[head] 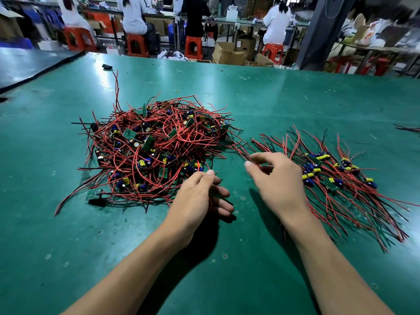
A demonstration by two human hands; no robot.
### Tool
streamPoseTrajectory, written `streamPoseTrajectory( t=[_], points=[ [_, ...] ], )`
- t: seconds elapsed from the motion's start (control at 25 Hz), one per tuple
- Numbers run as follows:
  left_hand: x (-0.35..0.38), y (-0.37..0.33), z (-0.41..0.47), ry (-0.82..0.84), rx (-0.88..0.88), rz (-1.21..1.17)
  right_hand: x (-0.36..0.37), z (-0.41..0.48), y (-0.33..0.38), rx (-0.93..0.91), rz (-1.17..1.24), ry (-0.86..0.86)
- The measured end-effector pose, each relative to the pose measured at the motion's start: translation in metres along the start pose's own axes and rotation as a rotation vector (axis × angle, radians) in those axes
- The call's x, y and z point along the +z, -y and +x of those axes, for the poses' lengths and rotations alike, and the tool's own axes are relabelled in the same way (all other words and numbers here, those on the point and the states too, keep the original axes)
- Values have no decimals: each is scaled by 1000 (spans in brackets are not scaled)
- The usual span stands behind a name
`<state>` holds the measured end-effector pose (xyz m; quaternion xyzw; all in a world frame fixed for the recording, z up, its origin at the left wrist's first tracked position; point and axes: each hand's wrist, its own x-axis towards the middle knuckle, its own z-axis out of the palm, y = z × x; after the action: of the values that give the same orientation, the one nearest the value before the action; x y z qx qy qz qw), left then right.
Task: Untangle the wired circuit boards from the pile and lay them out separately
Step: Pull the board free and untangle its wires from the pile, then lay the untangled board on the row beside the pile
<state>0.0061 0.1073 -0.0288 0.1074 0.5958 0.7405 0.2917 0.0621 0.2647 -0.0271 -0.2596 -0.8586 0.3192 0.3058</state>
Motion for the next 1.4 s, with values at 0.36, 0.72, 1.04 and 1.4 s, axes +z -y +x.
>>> streamPoseTrajectory(
  t=[0.36,0.72,1.04,1.4],
  points=[
    [-1,1,-3,157,-3,120,12,-5,-2,74,-5,136],
    [0,3,-10,352,78,215,17,-16,7,-151,135,478],
    [0,1,-13,421,170,217,26,-12,-1,-75,287,215],
    [-11,0,-8,441,105,242,21,-10,7,-234,-37,555]
  ],
)
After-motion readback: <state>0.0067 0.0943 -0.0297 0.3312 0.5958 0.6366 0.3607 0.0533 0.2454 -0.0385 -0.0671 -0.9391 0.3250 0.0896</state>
